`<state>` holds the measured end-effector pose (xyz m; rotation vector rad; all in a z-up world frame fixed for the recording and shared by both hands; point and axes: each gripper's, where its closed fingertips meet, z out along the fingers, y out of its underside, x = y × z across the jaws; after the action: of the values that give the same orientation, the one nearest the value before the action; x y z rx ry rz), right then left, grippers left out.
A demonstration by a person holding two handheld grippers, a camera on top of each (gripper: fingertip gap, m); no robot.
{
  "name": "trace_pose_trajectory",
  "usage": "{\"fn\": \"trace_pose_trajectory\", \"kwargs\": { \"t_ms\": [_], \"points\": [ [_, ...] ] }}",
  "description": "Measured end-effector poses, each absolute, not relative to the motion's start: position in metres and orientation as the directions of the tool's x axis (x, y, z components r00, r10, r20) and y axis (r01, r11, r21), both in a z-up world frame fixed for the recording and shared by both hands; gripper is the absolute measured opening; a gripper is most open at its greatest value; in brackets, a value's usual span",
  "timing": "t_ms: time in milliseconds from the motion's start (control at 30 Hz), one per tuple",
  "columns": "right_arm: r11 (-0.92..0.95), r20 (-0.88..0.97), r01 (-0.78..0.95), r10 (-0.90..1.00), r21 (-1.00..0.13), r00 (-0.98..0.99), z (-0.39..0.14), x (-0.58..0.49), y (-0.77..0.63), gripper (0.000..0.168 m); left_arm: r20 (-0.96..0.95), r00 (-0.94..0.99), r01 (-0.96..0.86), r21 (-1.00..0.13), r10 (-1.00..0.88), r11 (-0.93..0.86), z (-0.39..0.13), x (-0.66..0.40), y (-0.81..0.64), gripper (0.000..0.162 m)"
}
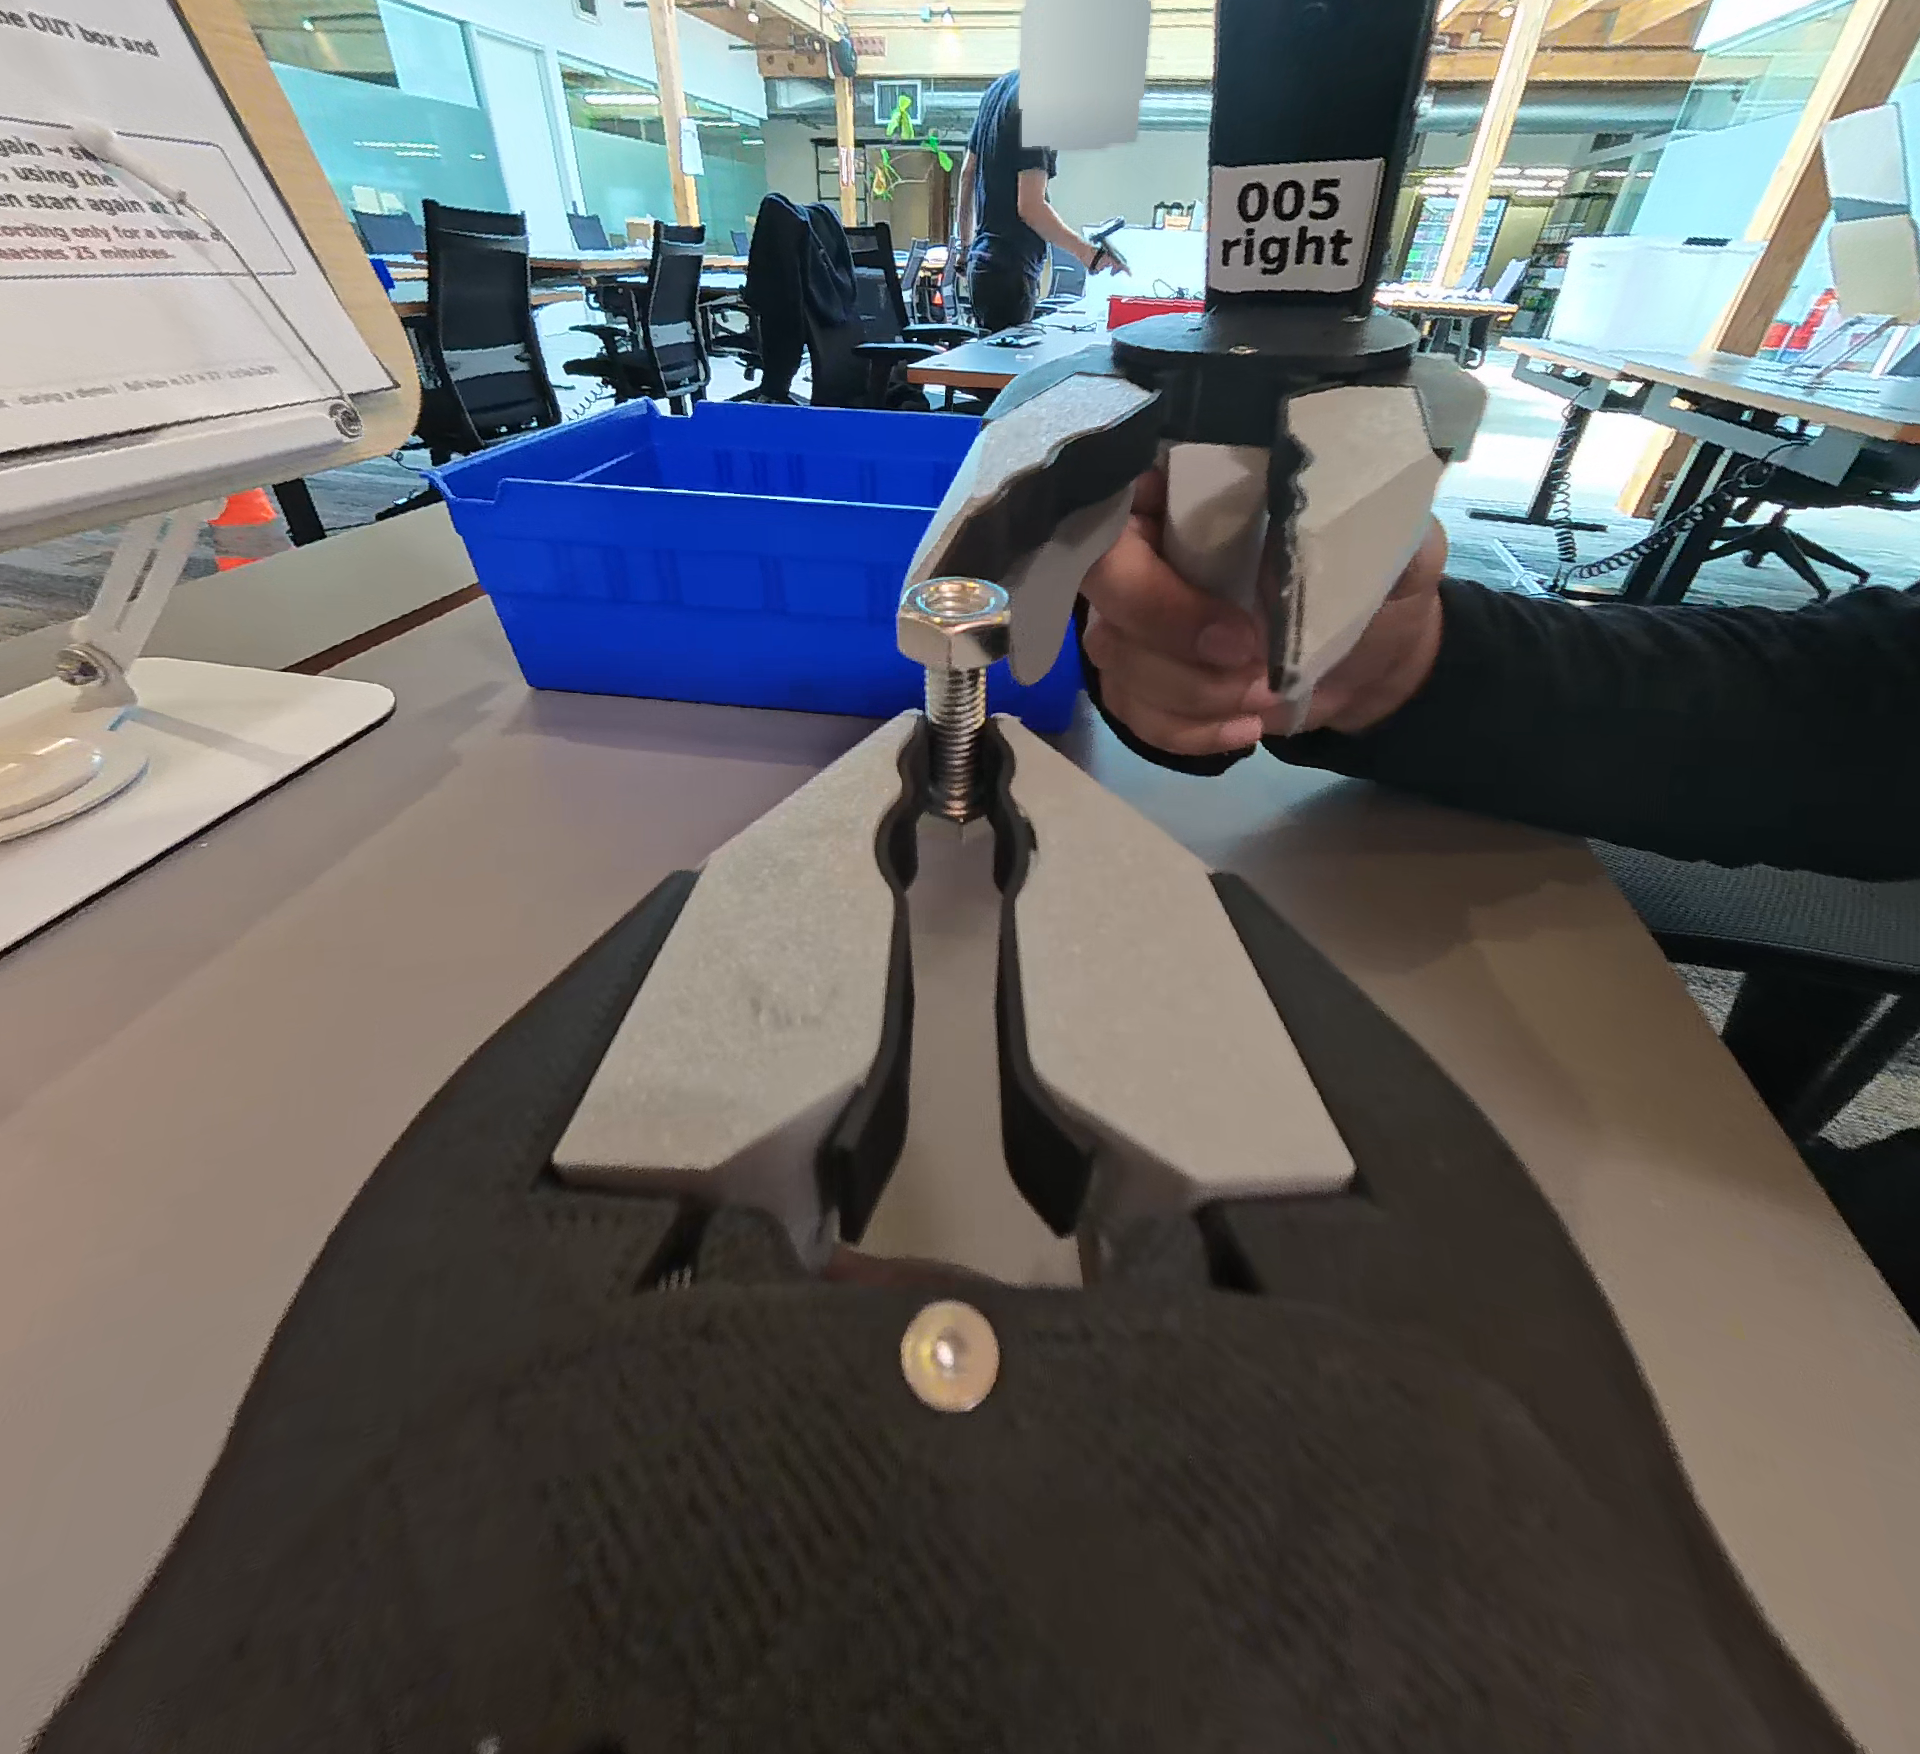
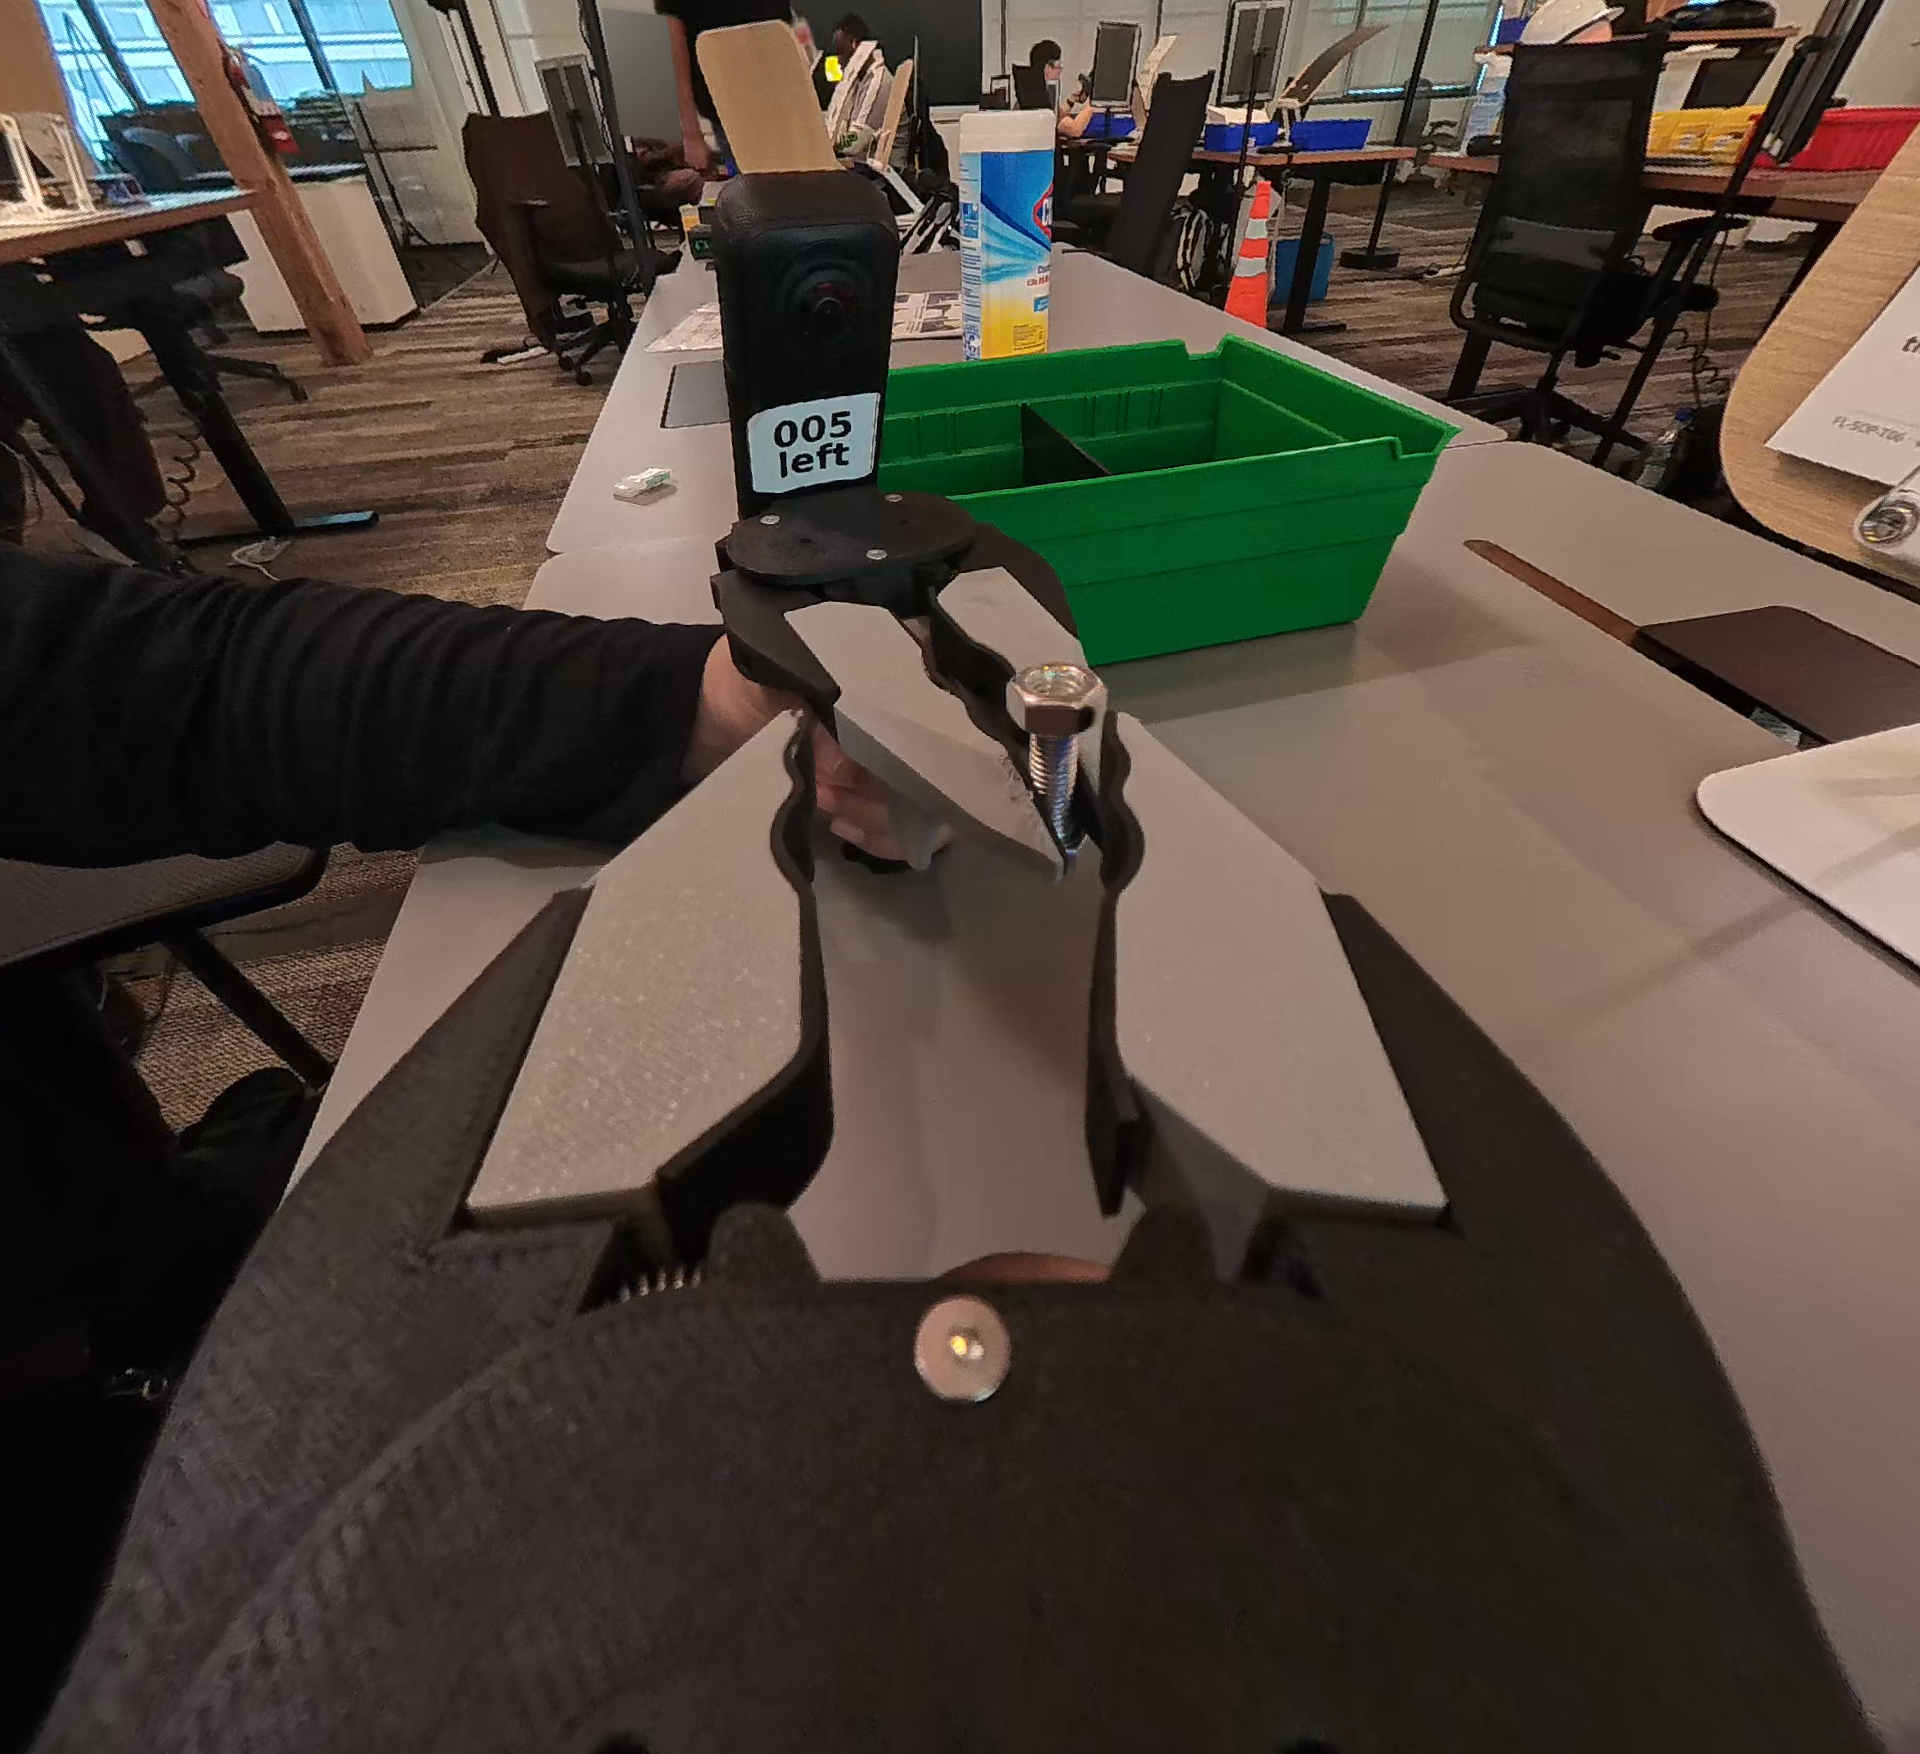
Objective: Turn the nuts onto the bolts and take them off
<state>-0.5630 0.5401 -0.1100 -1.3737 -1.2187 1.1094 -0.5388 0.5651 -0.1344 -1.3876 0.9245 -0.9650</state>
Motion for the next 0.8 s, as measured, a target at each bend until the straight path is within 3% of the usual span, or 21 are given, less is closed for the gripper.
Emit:
{"fn": "trace_pose_trajectory", "kwargs": {
  "t_ms": [800],
  "points": [
    [-0.050,-0.037,0.117,0.994,-0.992,0.107,-0.110,-0.566,0.542,0.055,0.031,0.379,-0.018,-0.999,-0.925,-0.041,-0.139,-0.538,0.570,0.006]
  ]
}}
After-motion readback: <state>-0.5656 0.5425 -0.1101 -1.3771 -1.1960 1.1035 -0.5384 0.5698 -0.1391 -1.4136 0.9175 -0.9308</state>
